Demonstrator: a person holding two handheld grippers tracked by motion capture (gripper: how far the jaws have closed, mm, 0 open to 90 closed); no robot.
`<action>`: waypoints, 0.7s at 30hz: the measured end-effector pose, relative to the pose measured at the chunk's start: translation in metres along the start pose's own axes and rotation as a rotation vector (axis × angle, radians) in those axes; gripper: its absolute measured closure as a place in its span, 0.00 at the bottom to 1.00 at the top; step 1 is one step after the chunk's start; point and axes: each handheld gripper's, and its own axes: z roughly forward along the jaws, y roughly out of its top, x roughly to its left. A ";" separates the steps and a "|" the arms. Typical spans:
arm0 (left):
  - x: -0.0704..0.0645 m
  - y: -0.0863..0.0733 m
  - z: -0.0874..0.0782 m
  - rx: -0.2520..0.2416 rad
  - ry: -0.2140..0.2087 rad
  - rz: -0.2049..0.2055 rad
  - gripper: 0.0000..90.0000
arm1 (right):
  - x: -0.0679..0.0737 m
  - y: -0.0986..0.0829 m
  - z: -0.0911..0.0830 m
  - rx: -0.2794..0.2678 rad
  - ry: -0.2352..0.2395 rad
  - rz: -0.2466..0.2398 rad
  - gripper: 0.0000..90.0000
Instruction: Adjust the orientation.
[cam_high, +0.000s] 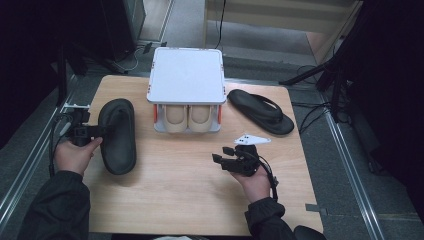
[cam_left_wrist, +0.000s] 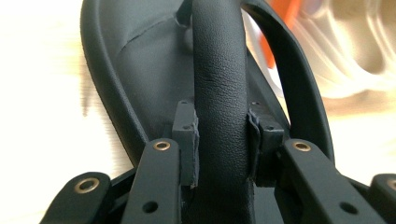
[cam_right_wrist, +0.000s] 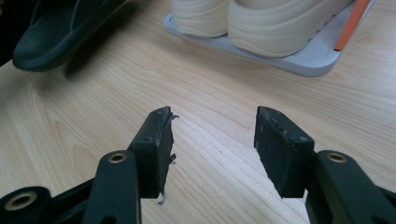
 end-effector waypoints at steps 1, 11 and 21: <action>-0.006 -0.002 0.000 0.009 -0.009 0.013 0.77 | -0.001 0.000 0.000 -0.001 -0.002 -0.001 0.53; -0.040 -0.026 -0.007 0.021 -0.054 0.069 0.77 | -0.008 0.003 -0.006 -0.016 -0.016 0.010 0.53; -0.070 -0.052 -0.009 0.032 -0.114 0.113 0.77 | -0.018 0.007 -0.009 -0.042 -0.027 0.029 0.53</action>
